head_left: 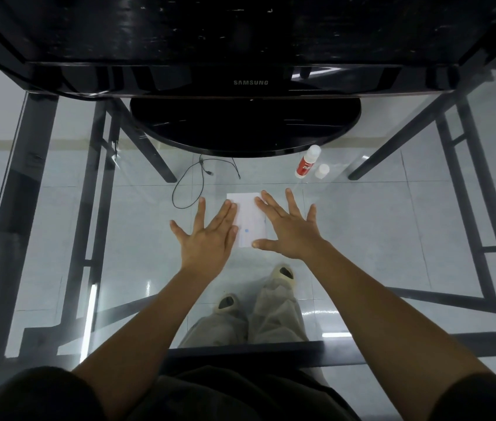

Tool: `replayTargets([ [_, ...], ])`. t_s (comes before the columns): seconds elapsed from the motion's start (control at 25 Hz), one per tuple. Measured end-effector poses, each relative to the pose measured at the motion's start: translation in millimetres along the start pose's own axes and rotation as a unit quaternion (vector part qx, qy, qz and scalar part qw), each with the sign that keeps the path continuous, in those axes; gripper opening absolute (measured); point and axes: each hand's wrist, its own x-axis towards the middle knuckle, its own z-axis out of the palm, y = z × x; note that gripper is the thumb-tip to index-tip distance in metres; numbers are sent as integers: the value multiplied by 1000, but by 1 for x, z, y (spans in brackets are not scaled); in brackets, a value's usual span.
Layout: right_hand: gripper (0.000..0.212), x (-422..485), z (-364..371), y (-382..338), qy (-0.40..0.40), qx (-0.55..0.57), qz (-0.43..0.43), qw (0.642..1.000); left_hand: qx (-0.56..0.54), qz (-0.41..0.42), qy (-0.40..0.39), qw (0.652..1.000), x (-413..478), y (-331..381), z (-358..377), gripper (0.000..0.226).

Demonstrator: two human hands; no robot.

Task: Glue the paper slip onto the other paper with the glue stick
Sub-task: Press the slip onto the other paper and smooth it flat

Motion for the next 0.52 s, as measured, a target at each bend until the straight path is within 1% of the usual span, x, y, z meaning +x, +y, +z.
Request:
replayTargets([
  [0.12, 95, 0, -1, -1, 1, -2, 1, 1000, 8, -18, 0, 1000, -3, 7, 0, 52],
  [0.24, 95, 0, 0, 0, -3, 0, 2, 1000, -14, -45, -1, 999, -3, 16, 2, 52],
  [0.52, 95, 1, 3, 1, -2, -6, -1, 1000, -46, -34, 11, 998, 7, 11, 5, 52],
])
